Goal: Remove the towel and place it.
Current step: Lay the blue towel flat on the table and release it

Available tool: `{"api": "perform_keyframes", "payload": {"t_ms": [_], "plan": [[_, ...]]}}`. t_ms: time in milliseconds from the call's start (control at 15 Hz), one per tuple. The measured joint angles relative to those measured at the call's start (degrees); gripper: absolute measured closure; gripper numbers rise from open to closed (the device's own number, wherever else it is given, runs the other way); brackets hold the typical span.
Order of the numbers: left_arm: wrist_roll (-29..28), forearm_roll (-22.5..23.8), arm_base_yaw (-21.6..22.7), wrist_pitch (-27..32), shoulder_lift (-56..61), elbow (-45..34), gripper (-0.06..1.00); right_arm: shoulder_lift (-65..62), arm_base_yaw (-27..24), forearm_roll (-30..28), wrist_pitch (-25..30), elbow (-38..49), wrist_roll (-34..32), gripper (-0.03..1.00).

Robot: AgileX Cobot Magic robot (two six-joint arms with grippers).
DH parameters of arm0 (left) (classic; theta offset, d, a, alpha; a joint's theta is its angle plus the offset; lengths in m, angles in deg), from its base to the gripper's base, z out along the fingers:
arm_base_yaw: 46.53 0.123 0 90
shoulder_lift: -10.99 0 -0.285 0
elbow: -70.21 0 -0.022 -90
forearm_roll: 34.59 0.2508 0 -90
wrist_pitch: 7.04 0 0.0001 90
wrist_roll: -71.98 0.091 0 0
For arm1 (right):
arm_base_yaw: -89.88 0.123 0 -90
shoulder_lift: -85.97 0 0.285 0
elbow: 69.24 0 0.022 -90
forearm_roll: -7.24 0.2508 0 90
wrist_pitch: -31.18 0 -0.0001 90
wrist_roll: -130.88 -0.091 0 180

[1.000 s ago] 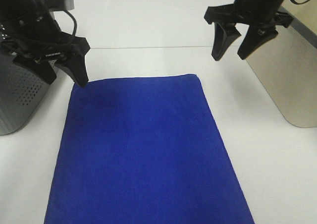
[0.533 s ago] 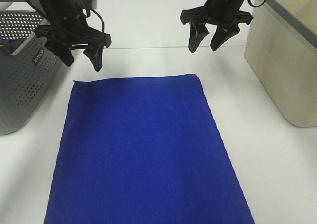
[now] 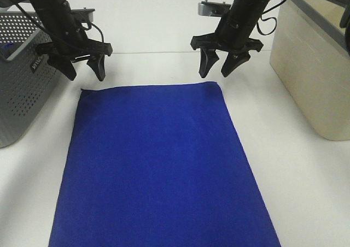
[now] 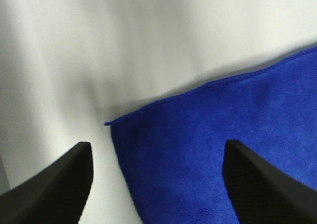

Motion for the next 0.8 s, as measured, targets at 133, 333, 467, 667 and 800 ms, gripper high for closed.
{"api": "perform_keyframes", "payload": {"t_ms": [133,333,467,667,800], "plan": [[0.00,-1.49,1.89,0.00,0.00,0.00,0.25,1.43,0.00,0.46,0.00,-0.11,0.23,0.35],[0.06,-1.95,3.15,0.00,-0.29,-0.23,0.25,2.81,0.00,0.57,-0.06,-0.40,0.29,0.35],[0.29,-2.01,3.21,0.11,-0.29,-1.60,0.25,2.81,0.00,0.57,-0.06,-0.63,0.40,0.35],[0.92,-2.06,3.21,0.23,-1.20,-2.01,0.25,3.44,-0.11,0.46,-2.01,-0.63,0.40,0.35],[0.92,-2.18,3.21,0.23,-2.23,-2.01,0.25,3.44,-0.92,0.97,-3.95,-0.63,0.40,0.35]]}}
